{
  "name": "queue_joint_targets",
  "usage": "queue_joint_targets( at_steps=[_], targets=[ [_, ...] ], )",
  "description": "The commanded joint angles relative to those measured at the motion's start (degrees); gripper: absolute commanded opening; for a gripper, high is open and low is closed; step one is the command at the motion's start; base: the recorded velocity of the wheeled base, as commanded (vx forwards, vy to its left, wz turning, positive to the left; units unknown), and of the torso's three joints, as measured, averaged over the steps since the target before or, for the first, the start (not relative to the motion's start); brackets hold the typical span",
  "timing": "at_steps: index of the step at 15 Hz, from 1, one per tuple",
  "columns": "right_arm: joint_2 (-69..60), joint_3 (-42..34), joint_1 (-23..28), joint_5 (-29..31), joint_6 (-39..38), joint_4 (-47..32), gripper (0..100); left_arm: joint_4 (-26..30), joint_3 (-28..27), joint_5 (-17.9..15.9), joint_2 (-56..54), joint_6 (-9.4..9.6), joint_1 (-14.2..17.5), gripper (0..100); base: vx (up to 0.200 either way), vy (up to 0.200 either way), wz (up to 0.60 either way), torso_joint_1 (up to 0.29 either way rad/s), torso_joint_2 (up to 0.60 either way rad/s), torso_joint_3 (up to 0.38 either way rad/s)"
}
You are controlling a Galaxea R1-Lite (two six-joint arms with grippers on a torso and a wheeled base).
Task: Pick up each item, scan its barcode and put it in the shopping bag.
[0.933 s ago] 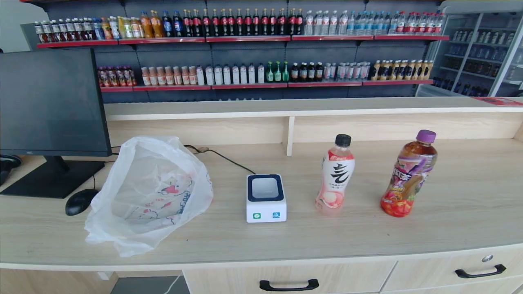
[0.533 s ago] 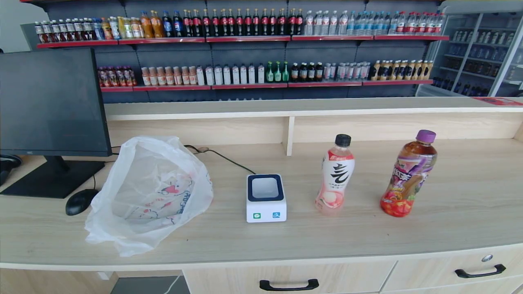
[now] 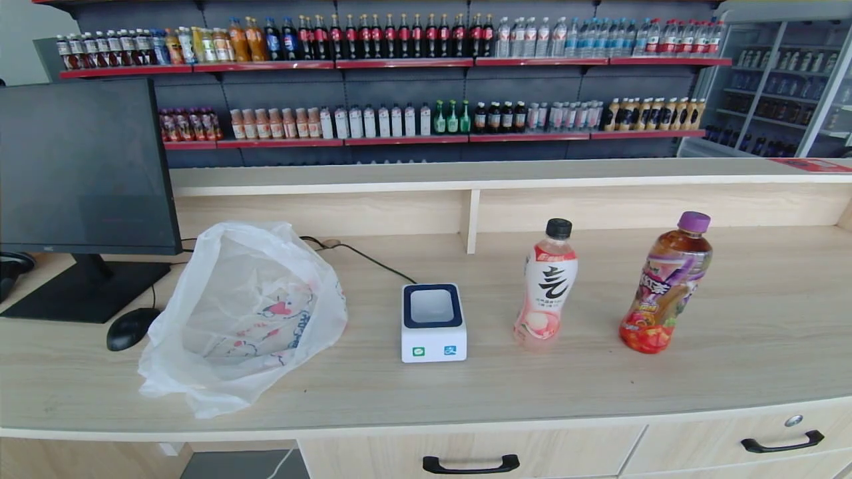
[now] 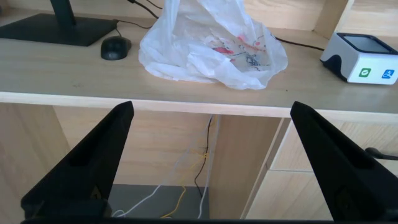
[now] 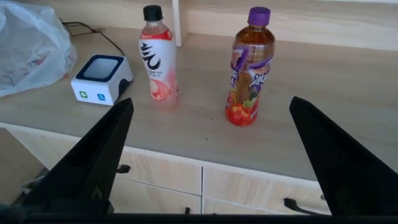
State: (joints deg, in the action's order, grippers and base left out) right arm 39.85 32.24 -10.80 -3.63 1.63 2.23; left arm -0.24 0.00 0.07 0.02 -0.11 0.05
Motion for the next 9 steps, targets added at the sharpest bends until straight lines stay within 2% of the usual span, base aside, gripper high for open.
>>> queue_joint_targets(
  at_steps=[1,3,5,7,9],
  targets=[
    [12.8,9.9,-3.3,0.2,1.6,0.1,100,0.0,0.0,0.0,0.0,0.02,0.0,100,0.000,0.000,0.00,0.000,0.00,0.000],
    [19.9,16.2,-4.0,0.2,3.6,1.2,100,0.0,0.0,0.0,0.0,-0.07,0.0,100,0.000,0.000,0.00,0.000,0.00,0.000],
    [24.9,17.2,-5.7,0.2,3.7,8.1,100,0.0,0.0,0.0,0.0,-0.07,0.0,100,0.000,0.000,0.00,0.000,0.00,0.000],
    [33.3,15.1,-7.7,0.4,4.3,22.6,100,0.0,0.0,0.0,0.0,0.02,0.0,100,0.000,0.000,0.00,0.000,0.00,0.000],
    [37.9,12.8,-10.6,4.1,3.9,33.4,100,0.0,0.0,0.0,0.0,-0.07,0.0,100,0.000,0.000,0.00,0.000,0.00,0.000]
  ],
)
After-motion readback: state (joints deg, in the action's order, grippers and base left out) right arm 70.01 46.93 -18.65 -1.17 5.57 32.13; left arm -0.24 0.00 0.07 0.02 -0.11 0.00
